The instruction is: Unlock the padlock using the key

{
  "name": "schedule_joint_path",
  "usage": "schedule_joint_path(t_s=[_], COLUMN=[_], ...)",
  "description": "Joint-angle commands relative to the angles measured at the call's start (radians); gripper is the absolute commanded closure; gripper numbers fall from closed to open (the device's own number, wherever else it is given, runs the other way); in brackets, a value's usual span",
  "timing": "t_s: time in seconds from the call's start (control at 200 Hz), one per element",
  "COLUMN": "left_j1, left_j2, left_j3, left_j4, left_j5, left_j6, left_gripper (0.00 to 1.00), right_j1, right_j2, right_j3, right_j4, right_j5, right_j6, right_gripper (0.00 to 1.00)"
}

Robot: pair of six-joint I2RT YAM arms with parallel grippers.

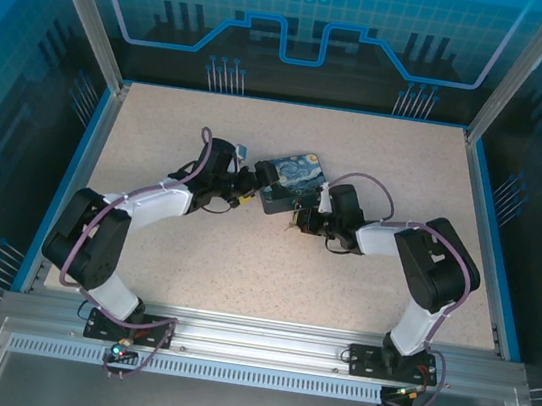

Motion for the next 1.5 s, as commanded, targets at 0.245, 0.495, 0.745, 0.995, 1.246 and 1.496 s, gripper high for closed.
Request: schedule_joint_path(t_s=[0.245,0.495,0.745,0.995,1.246,1.496], left_j1=[-0.017,-0.092,-0.122,-0.143,-0.147,-0.148], left_j2=[0.075,0.154,0.225,0.263,0.272,0.288], left_j3=[0.167,0.247,0.302,0.300,0.280,0.273], left_j4=[-0.322,-0.431,-0.468,-0.481,-0.480,-0.479], left_j5=[-0.319,-0.479,-0.547,-0.570,-0.545,-0.521], left_j6=[0.258,0.355,0.401,0.413,0.410,0.403], left_gripper=[0.01,0.01,0.01,0.01,0.01,0.02], right_j1=[-0.013,0.000,0.009,0.021,0.026,0.021], right_j2=[-0.002,-0.007,-0.016,-0.025,-0.047,-0.016], right_j3=[-0.002,-0.015,-0.039,-0.058,-0.066,-0.051], right_j4=[0.001,-0.027,-0.050,-0.018,0.049,0.162], right_j5=[-0.032,-0.016,0.022,0.044,0.091,0.147], right_j6=[0.170,0.300,0.389,0.499,0.605,0.681], right_gripper=[1.00,1.00,1.00,1.00,1.00,1.00])
